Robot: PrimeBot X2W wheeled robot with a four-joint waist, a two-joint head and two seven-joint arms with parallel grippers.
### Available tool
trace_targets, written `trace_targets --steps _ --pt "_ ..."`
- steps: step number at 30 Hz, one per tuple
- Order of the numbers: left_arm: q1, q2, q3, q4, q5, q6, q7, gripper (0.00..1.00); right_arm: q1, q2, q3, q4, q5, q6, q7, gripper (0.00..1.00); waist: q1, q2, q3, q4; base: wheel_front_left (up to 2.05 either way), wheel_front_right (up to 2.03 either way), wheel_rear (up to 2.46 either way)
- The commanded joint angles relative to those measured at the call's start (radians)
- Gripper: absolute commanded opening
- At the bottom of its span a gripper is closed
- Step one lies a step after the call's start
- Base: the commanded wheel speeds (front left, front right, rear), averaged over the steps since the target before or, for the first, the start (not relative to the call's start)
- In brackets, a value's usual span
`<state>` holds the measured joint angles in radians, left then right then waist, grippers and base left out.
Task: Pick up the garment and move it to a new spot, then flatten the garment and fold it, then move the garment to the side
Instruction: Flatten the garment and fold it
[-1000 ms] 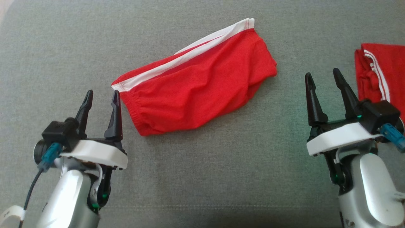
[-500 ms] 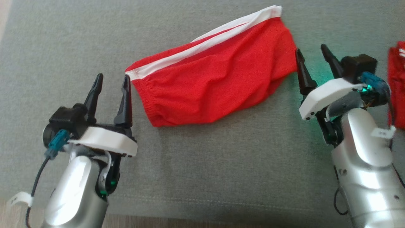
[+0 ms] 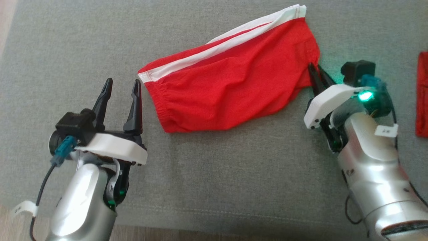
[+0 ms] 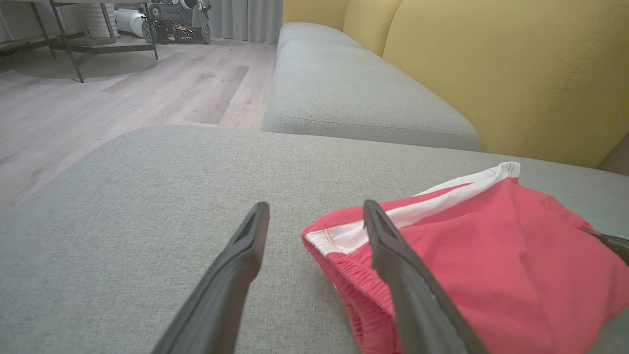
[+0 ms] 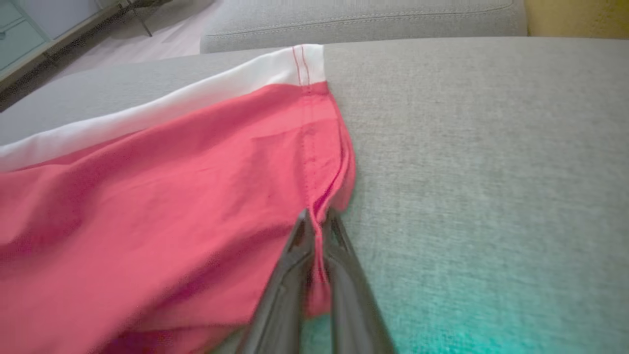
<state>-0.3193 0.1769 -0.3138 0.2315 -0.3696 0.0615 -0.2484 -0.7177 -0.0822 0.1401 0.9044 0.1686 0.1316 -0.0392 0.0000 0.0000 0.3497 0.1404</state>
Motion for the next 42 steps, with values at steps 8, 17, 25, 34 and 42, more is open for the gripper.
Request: trace_targets --steps 8,17,25,34,42 --pt "-0.001 0.033 0.052 -0.041 0.011 0.002 -0.012 1.0 0.094 0.026 0.032 -0.017 0.065 -0.001 -0.119 0.0 0.0 0.0 -0.034 -0.047 0.0 0.0 0.0" --pt "0.053 0.051 0.061 -0.092 0.009 0.021 -0.01 1.0 0.292 0.029 -0.026 -0.158 0.095 -0.001 -0.163 0.0 0.0 0.0 -0.055 -0.105 0.0 0.0 0.0" --pt "0.079 0.063 0.061 -0.129 0.004 0.033 0.005 1.0 0.448 0.031 -0.122 -0.356 0.09 -0.001 -0.106 0.0 0.0 0.0 -0.06 -0.127 0.0 0.0 0.0" --pt "0.079 0.068 0.05 -0.134 -0.002 0.033 0.015 1.0 0.48 0.032 -0.124 -0.576 0.075 -0.001 0.007 0.0 0.0 0.0 -0.08 -0.123 0.0 0.0 0.0" --pt "0.08 0.058 0.034 -0.128 -0.007 0.032 0.015 1.0 0.376 0.032 0.075 -0.763 0.066 -0.001 0.143 0.0 0.0 0.0 -0.117 -0.086 0.0 0.0 0.0"
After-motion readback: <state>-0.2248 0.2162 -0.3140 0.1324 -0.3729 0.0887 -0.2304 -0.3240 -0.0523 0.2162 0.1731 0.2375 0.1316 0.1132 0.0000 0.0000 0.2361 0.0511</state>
